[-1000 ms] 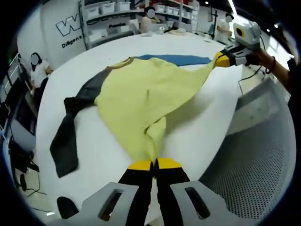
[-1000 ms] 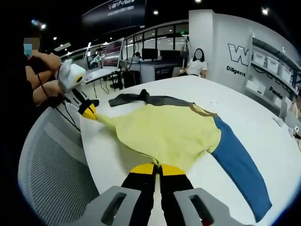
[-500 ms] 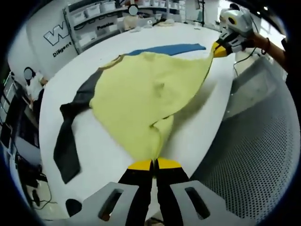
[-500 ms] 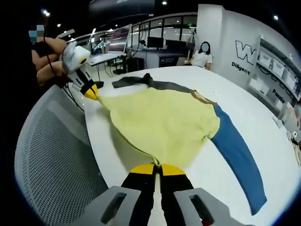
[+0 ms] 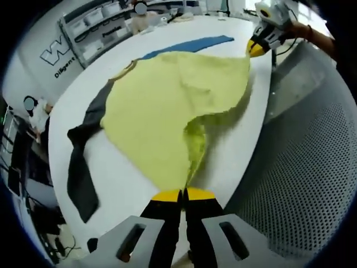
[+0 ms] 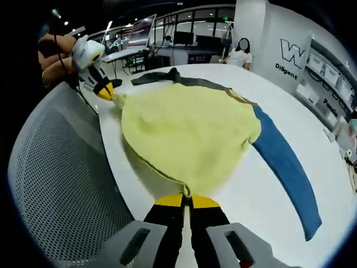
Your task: Fold the garment on the visible template until the final outline fits inside the template.
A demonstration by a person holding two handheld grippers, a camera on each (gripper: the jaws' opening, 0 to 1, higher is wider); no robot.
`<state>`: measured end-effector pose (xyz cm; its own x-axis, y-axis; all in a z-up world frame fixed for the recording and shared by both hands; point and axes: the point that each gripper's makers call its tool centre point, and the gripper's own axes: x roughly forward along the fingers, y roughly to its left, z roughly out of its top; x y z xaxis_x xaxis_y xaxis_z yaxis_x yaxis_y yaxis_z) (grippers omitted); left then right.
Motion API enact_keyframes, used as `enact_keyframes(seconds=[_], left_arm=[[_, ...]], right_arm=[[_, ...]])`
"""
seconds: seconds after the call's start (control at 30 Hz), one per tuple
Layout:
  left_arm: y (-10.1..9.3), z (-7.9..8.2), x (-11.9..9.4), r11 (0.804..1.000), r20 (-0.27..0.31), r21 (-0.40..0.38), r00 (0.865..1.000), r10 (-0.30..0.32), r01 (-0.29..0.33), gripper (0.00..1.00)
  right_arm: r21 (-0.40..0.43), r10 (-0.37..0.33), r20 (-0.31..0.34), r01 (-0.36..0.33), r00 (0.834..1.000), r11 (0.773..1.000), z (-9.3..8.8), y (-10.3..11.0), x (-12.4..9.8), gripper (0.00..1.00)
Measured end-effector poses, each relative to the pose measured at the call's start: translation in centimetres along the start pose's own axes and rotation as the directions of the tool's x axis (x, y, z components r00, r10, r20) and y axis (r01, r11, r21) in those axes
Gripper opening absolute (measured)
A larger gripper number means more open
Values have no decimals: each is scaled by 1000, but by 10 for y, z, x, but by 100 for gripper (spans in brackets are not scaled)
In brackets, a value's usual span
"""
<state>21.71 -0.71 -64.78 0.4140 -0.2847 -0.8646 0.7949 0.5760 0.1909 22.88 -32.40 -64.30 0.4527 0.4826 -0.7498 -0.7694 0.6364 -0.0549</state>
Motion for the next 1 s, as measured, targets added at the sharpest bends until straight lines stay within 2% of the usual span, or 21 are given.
enact_keyframes(seconds=[0.13, 0.37, 0.83, 1.0], left_arm=[[-1, -6, 2, 1000, -14, 23, 1000, -4, 5, 0], [-7, -13, 7, 996, -52, 87, 999, -10, 14, 0], [-16, -21, 10, 998, -65, 48, 997, -31, 34, 1], [-21, -28, 12, 999, -93, 13, 994, -50, 51, 2]], right_arm=[[21, -3, -17, 3, 1000, 1000, -12, -2, -2, 0], [12, 37, -60, -36, 998, 999, -24, 11, -1, 0], [2, 43, -112, -43, 993, 999, -35, 12, 2, 0], [-10, 33, -156, -35, 987, 999, -44, 12, 1, 0]])
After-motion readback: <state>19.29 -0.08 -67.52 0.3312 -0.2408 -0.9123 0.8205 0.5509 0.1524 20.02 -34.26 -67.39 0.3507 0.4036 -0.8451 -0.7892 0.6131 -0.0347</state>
